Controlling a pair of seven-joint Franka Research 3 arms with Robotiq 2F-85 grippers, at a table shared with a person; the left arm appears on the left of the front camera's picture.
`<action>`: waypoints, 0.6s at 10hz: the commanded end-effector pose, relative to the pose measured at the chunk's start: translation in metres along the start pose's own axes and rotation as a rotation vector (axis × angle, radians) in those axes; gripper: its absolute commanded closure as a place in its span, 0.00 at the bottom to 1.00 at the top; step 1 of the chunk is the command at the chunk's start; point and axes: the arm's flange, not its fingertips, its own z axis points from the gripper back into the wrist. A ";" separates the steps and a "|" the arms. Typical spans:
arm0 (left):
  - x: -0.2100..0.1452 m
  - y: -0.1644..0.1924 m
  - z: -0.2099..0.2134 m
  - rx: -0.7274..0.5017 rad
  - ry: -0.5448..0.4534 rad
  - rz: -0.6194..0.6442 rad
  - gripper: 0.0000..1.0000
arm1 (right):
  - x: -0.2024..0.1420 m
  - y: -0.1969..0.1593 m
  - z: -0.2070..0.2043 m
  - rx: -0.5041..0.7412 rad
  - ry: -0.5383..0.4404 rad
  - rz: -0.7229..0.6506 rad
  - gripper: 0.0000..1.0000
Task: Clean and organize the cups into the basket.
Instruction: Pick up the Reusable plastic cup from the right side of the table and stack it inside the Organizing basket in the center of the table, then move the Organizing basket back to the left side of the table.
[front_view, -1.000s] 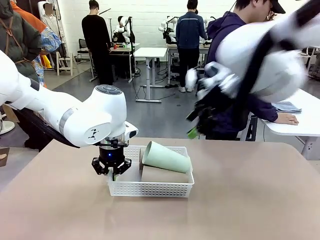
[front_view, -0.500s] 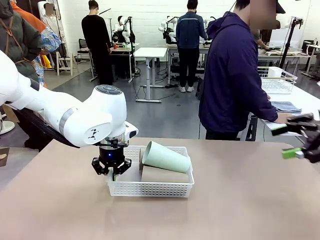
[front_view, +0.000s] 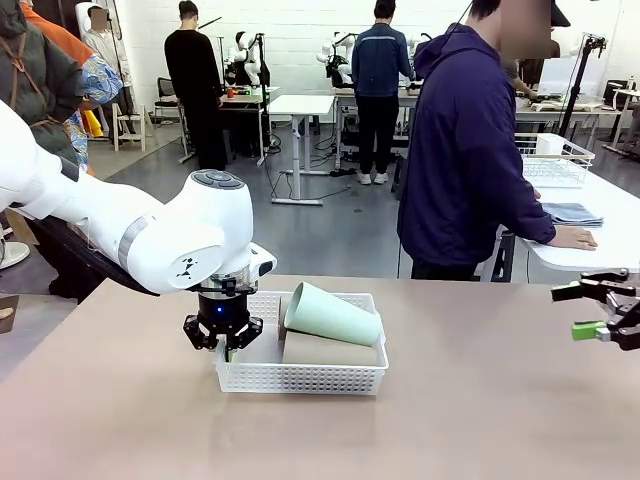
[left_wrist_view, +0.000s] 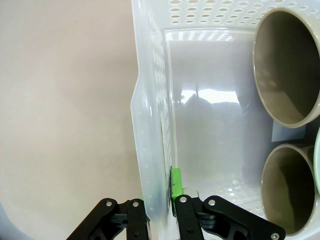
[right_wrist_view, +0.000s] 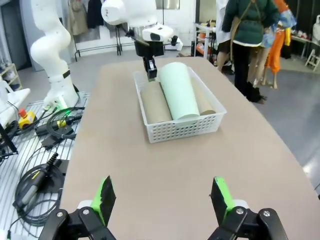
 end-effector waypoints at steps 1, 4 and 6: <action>-0.002 0.000 0.000 0.016 -0.010 0.003 1.00 | -0.001 0.010 0.005 0.001 0.004 -0.009 0.00; -0.002 0.000 0.000 0.016 -0.010 0.003 1.00 | -0.001 0.010 0.005 0.001 0.004 -0.009 0.00; -0.002 0.000 0.000 0.016 -0.010 0.003 1.00 | -0.001 0.010 0.005 0.001 0.004 -0.009 0.00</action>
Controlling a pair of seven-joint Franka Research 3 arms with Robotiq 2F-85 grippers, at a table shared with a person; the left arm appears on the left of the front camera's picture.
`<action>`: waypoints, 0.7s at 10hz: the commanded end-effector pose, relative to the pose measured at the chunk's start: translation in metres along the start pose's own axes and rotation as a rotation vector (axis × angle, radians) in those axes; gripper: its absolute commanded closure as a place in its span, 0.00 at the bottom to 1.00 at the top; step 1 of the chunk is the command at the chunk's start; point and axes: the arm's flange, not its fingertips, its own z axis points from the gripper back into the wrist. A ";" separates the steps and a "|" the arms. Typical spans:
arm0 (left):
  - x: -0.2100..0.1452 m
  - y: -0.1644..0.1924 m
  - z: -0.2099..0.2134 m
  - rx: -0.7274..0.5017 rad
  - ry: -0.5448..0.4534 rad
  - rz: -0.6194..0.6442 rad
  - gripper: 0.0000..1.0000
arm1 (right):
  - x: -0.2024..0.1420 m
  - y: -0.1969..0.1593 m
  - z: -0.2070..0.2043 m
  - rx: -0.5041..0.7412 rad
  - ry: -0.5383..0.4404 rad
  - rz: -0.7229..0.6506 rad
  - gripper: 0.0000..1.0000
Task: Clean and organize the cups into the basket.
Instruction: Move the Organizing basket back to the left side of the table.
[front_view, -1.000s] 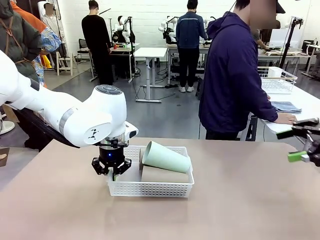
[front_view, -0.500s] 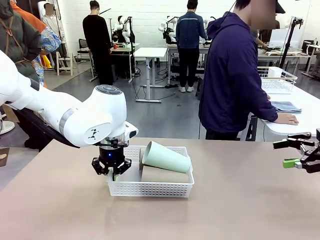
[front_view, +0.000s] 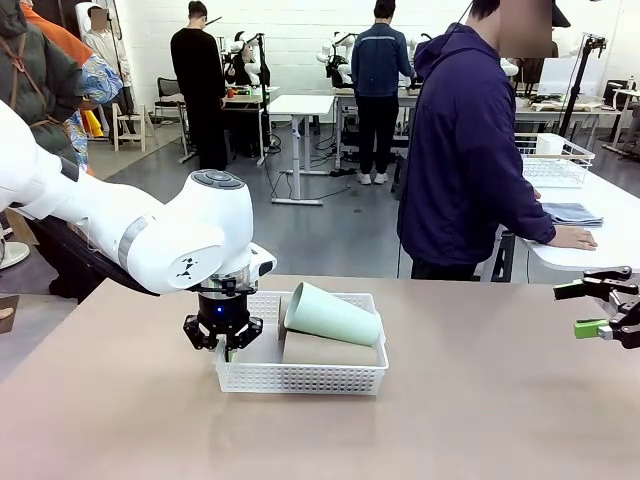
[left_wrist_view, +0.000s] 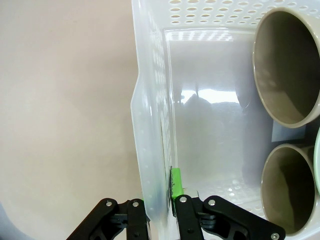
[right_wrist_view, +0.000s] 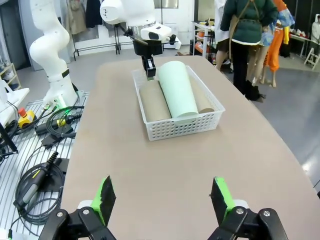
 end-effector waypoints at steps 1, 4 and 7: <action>-0.002 0.000 0.000 0.016 -0.010 0.003 1.00 | 0.000 0.006 -0.002 0.006 -0.002 -0.003 0.00; -0.002 0.000 0.000 0.016 -0.010 0.003 1.00 | 0.000 0.006 -0.002 0.006 -0.002 -0.003 0.00; -0.002 0.000 0.000 0.016 -0.010 0.003 1.00 | 0.000 0.006 -0.002 0.006 -0.002 -0.003 0.00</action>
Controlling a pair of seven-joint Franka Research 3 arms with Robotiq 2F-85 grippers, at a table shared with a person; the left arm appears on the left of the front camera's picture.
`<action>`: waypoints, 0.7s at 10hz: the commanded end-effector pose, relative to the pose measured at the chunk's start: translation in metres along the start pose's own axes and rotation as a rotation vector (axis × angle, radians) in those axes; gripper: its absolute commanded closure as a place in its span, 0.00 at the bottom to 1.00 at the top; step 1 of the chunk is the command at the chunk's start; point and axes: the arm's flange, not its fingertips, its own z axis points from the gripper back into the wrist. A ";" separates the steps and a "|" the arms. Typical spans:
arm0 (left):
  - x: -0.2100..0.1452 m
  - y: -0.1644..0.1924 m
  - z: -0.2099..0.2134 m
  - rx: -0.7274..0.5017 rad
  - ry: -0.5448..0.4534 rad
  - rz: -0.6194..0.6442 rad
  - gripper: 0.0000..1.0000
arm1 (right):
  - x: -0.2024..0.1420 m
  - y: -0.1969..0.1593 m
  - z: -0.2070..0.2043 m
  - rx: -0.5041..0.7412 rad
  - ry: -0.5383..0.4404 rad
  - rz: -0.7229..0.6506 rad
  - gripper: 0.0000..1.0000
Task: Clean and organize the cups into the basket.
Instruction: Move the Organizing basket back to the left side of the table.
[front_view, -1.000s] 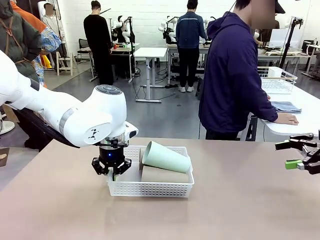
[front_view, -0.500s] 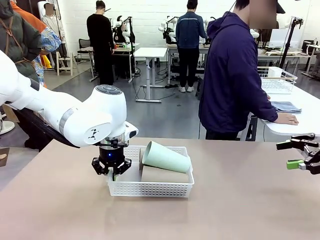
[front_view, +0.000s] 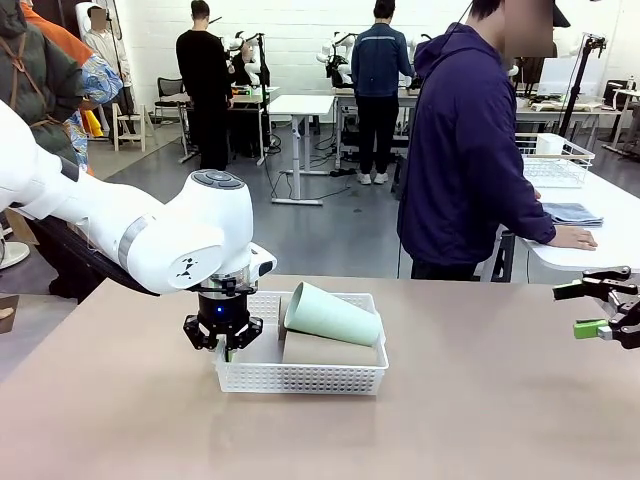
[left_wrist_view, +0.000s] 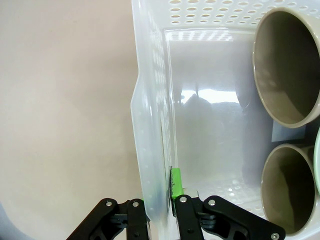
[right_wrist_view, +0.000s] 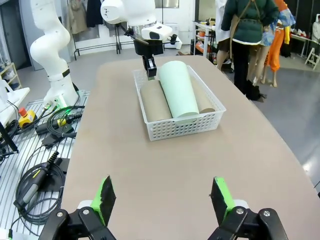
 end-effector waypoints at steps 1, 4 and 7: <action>-0.002 0.000 0.000 0.016 -0.010 0.003 1.00 | 0.000 0.000 0.000 0.000 0.000 0.000 0.00; -0.002 0.000 0.000 0.016 -0.010 0.003 1.00 | -0.008 -0.021 0.117 -0.049 -0.354 -0.894 0.00; -0.002 0.000 0.000 0.016 -0.010 0.003 1.00 | -0.032 -0.015 0.185 -0.100 -0.303 -1.250 0.00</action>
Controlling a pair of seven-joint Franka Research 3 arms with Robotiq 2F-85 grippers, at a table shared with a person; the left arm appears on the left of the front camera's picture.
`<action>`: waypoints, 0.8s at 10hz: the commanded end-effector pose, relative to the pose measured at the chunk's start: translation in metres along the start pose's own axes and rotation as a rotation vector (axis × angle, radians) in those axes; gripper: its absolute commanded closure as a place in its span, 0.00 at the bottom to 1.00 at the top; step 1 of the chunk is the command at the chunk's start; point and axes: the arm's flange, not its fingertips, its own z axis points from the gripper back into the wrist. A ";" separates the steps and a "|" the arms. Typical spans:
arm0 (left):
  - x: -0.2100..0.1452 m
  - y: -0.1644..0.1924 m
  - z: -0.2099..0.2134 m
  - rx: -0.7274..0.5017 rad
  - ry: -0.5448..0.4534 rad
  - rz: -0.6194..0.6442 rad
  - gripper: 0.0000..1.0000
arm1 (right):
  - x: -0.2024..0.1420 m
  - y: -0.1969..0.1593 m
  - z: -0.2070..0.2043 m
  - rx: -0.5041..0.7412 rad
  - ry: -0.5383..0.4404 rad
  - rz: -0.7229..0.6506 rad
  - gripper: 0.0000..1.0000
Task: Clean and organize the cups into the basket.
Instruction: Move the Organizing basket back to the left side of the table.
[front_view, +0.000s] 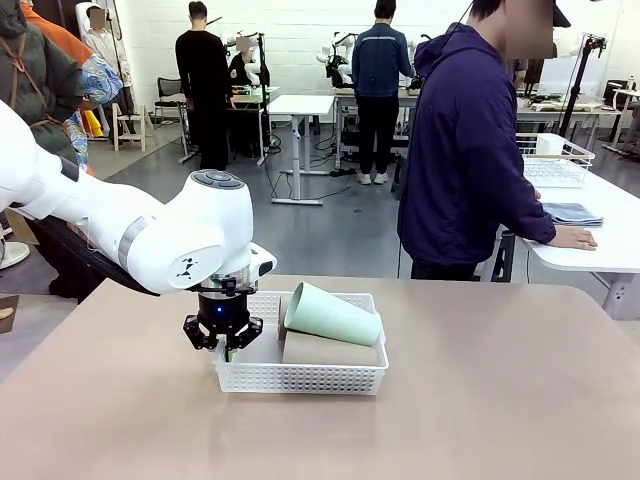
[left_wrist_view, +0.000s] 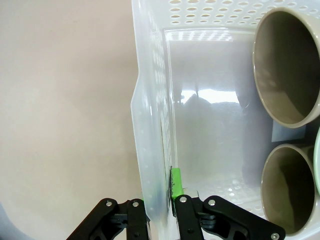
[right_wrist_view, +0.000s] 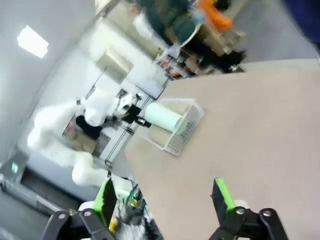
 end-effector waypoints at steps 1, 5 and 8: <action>-0.002 0.000 0.000 0.016 -0.010 0.003 1.00 | 0.004 -0.001 0.015 -0.067 -0.035 -0.369 0.00; -0.002 0.000 0.000 0.016 -0.010 0.003 1.00 | -0.012 -0.002 0.049 -0.028 0.068 -0.482 0.00; -0.002 0.000 0.000 0.016 -0.010 0.003 1.00 | -0.018 -0.004 0.056 0.025 0.106 -0.448 0.00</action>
